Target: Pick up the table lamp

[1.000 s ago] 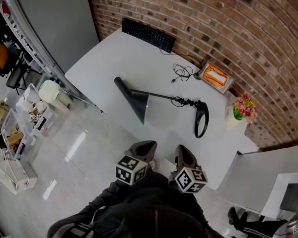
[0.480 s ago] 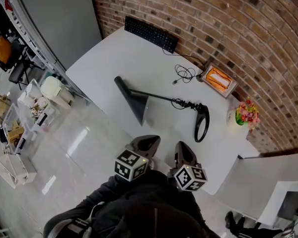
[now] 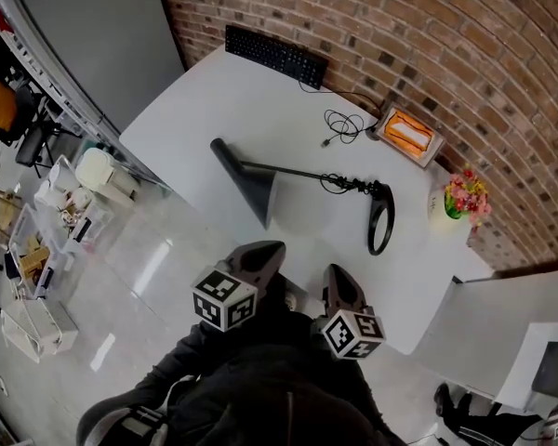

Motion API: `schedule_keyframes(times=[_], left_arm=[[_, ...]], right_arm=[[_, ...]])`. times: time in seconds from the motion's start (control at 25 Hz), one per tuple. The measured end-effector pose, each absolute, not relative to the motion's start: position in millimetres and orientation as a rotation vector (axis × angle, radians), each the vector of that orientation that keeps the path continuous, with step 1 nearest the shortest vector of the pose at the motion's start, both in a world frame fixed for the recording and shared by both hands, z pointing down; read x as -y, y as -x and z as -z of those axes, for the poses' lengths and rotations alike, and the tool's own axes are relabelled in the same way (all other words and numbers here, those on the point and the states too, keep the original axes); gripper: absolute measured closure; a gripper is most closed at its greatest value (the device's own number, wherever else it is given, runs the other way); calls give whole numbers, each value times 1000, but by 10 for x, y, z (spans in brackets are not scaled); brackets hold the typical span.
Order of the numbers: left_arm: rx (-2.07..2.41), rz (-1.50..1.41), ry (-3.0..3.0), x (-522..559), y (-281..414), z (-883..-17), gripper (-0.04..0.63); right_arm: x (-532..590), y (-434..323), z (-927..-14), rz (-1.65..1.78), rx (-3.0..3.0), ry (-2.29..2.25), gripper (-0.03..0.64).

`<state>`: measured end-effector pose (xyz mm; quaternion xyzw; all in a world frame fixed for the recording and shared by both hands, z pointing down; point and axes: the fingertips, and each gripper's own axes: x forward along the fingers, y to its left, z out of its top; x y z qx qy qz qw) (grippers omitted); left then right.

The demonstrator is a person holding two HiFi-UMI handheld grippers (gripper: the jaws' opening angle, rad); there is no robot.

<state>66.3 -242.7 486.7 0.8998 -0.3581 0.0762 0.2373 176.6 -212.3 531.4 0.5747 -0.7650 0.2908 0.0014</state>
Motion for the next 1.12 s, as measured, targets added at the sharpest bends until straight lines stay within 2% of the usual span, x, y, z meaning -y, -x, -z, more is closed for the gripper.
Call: schedule_keyframes(times=[0.4,1.0,1.08,1.12], left_arm=[[955,-183,-2454,2856,-446,-4835,594],[1029,-44,-2025,3811,446,-5149,594],[1013,10,-1931,3919,536,-5225,585],[999,34,-1890,3967,563,-5257,552]], right_arm=[[2399,-1872,-5278,-894,2314,-1965,606],[3073,-1678,-5163,-846,2229,-2045,605],[3103,-1748,-5126,-833,2192,-2084,604],[3112,-1795,-5094,-826,2174,-2106,604]])
